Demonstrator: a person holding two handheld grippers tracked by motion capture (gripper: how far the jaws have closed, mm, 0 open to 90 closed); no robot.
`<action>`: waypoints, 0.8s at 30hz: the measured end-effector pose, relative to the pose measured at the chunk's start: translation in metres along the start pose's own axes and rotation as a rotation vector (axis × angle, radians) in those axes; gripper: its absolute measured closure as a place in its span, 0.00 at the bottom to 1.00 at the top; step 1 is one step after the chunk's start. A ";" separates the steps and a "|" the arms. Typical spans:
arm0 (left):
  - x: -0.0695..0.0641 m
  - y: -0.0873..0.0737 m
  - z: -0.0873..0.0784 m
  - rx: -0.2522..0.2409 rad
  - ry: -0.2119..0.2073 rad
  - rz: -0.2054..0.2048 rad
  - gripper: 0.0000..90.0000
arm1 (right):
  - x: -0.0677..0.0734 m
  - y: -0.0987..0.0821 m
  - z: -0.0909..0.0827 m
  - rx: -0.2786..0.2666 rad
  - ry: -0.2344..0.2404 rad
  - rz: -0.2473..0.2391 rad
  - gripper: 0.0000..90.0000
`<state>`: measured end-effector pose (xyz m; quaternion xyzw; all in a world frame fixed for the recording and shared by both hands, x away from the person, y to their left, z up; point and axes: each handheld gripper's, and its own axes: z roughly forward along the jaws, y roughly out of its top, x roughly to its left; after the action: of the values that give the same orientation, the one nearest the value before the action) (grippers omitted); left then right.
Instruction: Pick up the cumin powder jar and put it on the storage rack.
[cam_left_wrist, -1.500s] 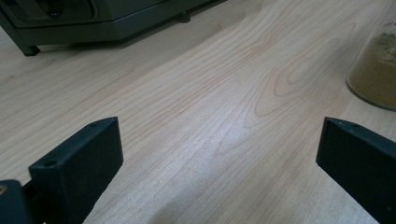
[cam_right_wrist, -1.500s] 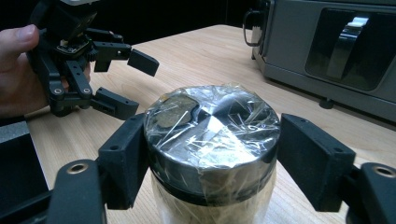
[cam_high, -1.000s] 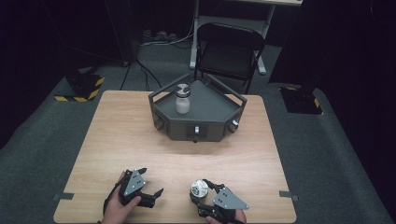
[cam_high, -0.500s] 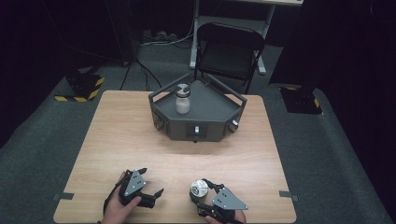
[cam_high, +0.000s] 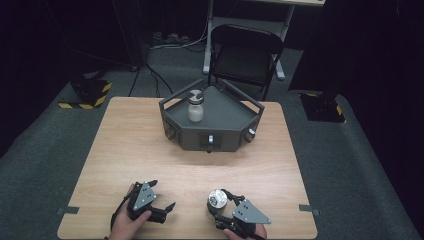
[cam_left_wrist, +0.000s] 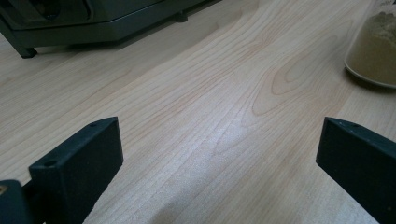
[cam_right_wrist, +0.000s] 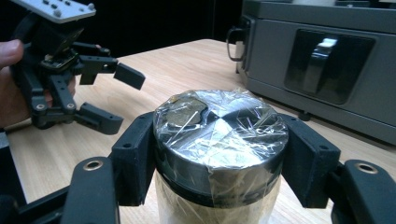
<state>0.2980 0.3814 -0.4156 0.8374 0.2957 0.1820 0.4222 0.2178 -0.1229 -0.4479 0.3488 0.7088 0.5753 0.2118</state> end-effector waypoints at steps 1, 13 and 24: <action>0.000 0.000 0.000 0.000 0.000 0.000 0.01 | 0.000 0.000 -0.001 -0.001 -0.004 0.002 0.39; 0.001 0.000 0.000 0.002 -0.004 -0.007 0.01 | -0.005 0.012 -0.011 -0.016 -0.079 0.014 0.39; 0.001 0.000 0.000 0.005 -0.006 -0.009 0.01 | -0.011 0.033 -0.011 -0.006 -0.137 0.000 0.39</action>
<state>0.2985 0.3819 -0.4150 0.8375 0.2987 0.1769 0.4220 0.2258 -0.1353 -0.4140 0.3869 0.6908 0.5523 0.2608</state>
